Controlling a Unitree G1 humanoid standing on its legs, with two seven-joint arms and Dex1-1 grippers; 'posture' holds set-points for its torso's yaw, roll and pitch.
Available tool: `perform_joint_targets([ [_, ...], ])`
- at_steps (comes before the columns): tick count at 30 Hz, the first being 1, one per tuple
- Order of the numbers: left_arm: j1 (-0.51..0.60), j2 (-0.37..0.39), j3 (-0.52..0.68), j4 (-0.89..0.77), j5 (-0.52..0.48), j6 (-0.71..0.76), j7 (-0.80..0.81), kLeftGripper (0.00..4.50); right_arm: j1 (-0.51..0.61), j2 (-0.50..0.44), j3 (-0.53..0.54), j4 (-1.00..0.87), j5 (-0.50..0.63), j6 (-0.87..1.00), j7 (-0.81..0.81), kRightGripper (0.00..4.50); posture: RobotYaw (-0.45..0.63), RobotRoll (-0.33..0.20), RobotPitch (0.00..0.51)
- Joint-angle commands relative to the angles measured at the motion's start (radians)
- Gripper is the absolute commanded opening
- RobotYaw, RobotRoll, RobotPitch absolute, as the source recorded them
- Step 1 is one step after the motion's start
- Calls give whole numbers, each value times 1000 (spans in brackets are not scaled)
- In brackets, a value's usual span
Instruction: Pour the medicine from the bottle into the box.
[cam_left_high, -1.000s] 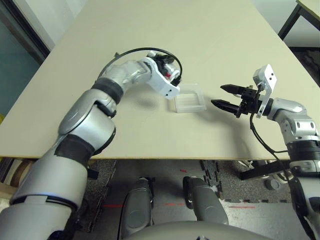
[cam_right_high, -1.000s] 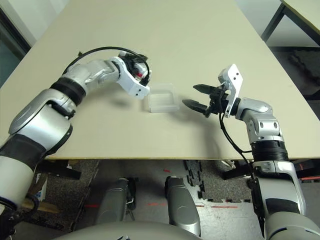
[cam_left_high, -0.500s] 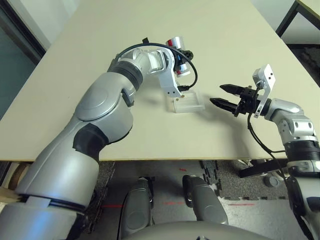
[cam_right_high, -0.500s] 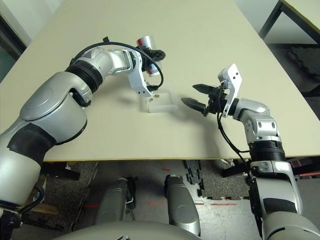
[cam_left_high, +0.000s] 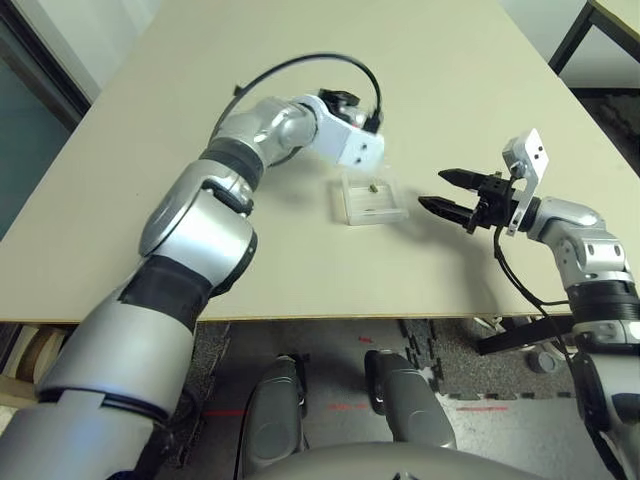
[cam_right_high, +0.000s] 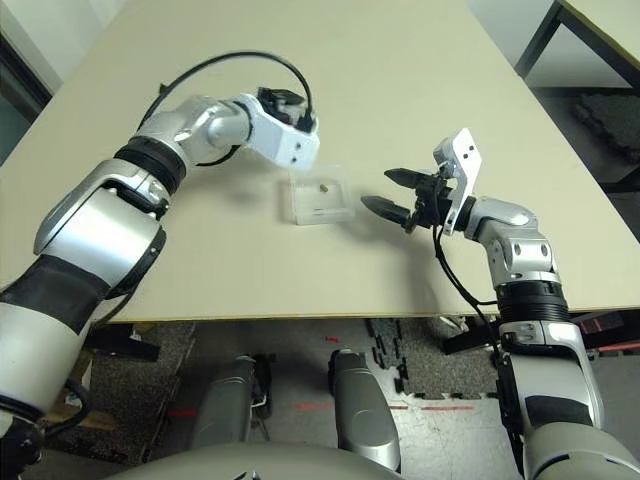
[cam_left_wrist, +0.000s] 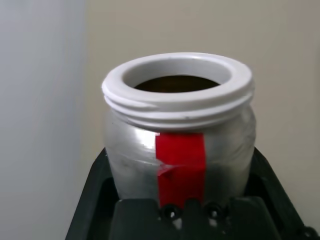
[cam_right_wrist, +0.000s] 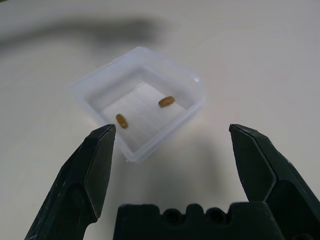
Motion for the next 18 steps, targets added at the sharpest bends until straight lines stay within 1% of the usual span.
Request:
perform_joint_targets([
  [1, 58, 4, 146, -33, -172, 122, -97, 2594, 1, -7, 21, 15, -19, -21, 18, 4500, -136, 0, 147],
  [4, 106, 4, 231, -64, -259, 204, -117, 2594, -5, -10, 26, 23, -22, -28, 26, 4500, -128, 0, 147],
  [7, 149, 2, 297, -100, -328, 253, -112, 2594, -11, -13, 30, 32, -25, -34, 33, 4500, -121, 0, 148],
  [10, 202, -10, 377, -143, -420, 283, -108, 2594, -19, -14, 33, 42, -33, -39, 40, 4500, -116, 0, 150],
  [11, 226, -15, 398, -160, -446, 273, -115, 2594, -23, -13, 34, 45, -35, -40, 42, 4500, -116, 0, 150],
  [14, 276, -19, 427, -187, -482, 274, -103, 2594, -31, -13, 33, 50, -39, -38, 47, 4500, -115, 0, 153],
  [18, 330, -28, 440, -185, -499, 213, -85, 2594, -41, -16, 32, 53, -45, -35, 53, 4500, -121, 0, 154],
])
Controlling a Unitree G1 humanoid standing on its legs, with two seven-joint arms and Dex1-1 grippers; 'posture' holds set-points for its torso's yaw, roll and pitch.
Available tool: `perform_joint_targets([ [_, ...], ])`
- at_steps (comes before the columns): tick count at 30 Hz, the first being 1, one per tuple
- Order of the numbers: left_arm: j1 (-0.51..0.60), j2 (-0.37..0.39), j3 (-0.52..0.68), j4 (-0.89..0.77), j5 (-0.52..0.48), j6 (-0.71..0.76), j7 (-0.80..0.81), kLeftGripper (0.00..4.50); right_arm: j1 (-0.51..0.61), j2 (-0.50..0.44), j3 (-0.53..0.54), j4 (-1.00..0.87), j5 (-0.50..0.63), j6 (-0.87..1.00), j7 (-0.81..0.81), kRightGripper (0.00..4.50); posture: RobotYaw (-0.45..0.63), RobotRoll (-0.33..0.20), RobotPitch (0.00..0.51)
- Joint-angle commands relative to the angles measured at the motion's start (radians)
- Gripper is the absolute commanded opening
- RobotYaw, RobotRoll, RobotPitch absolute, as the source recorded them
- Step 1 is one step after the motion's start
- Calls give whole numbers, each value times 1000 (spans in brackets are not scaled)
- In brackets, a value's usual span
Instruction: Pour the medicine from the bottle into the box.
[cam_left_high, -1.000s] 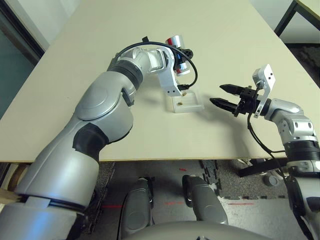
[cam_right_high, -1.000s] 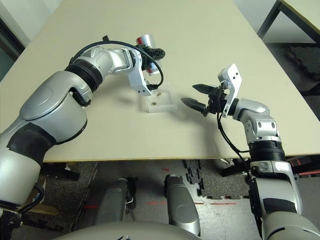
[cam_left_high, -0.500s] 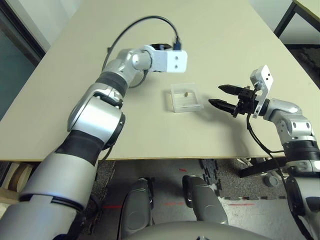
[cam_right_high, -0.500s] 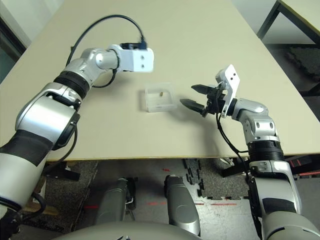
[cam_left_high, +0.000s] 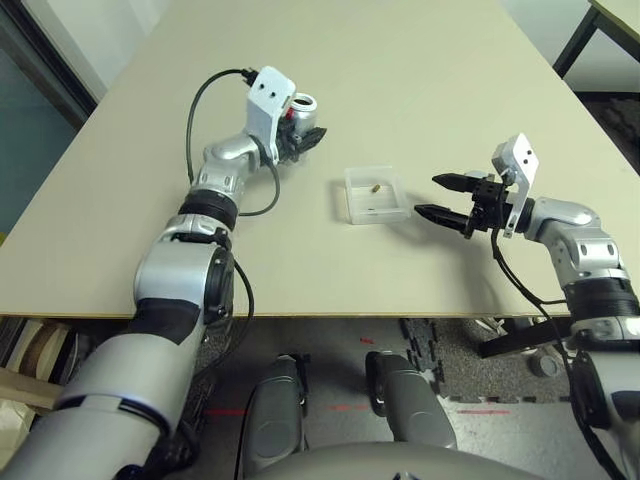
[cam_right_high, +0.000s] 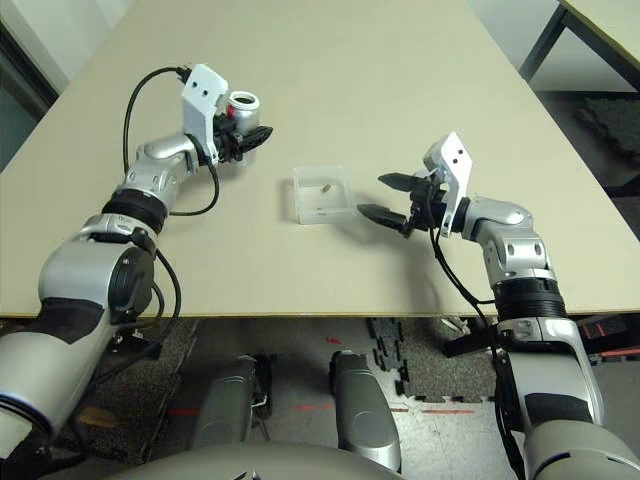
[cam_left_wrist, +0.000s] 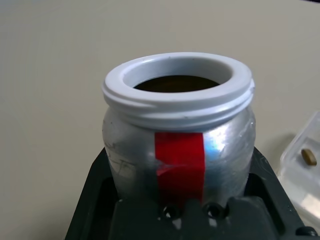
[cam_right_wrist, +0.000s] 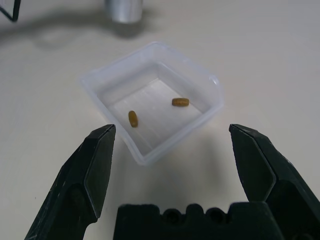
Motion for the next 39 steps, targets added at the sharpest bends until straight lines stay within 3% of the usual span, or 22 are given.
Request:
perform_joint_targets([
  [1, 32, -11, 18, -1, -27, -42, 24, 2594, -10, -11, 11, 12, -8, -1, 10, 4500, -125, 0, 154],
  [10, 40, -58, 43, 50, -40, -98, 77, 2594, -5, -26, 10, -7, -9, 12, 14, 4500, -152, 0, 154],
  [28, 103, -64, 20, 76, -11, -166, 110, 2594, -1, -19, -9, 6, 12, 25, 4, 4500, -156, 0, 158],
  [33, 109, -65, 17, 77, -11, -159, 118, 4383, -6, -17, -7, 20, 9, 16, 7, 4500, -151, 0, 159],
  [39, 123, -62, 13, 62, -16, -163, 105, 4448, -17, -12, -1, 50, 3, -5, 12, 4500, -143, 0, 159],
])
